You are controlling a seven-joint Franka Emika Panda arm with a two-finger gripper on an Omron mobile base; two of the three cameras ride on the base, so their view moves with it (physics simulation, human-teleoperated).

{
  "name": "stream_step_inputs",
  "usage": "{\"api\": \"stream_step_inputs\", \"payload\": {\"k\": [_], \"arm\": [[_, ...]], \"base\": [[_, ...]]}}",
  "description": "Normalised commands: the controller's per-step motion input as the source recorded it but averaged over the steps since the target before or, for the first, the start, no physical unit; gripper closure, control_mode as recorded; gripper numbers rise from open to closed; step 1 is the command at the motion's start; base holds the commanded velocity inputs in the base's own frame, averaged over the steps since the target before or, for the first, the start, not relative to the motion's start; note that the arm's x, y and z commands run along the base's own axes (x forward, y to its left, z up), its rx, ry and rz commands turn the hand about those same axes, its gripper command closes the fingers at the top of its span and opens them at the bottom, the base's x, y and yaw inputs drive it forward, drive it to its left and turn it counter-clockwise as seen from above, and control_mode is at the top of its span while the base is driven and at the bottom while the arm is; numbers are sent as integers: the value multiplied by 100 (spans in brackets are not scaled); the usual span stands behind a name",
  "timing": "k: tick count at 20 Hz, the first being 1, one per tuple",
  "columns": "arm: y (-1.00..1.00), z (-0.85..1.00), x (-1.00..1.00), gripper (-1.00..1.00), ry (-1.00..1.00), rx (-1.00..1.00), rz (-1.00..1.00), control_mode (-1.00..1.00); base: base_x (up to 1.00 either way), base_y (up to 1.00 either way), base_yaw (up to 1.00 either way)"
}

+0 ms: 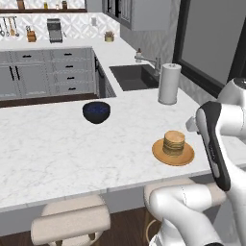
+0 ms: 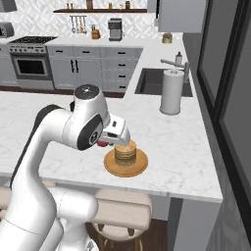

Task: Take the strawberry from the fridge and place it on top of the pancake, located on the dining counter.

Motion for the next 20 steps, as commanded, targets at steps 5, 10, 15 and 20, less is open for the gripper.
{"api": "stream_step_inputs", "payload": {"k": [5,10,15,20], "arm": [[0,-9,69,100,9,0,-3,-100],[0,-37,48,100,3,0,-3,-100],[0,-49,20,100,3,-1,-4,-100],[0,-24,42,100,1,0,-3,-100]], "base": [[0,0,0],[0,0,0],[0,0,0],[0,0,0]]}}
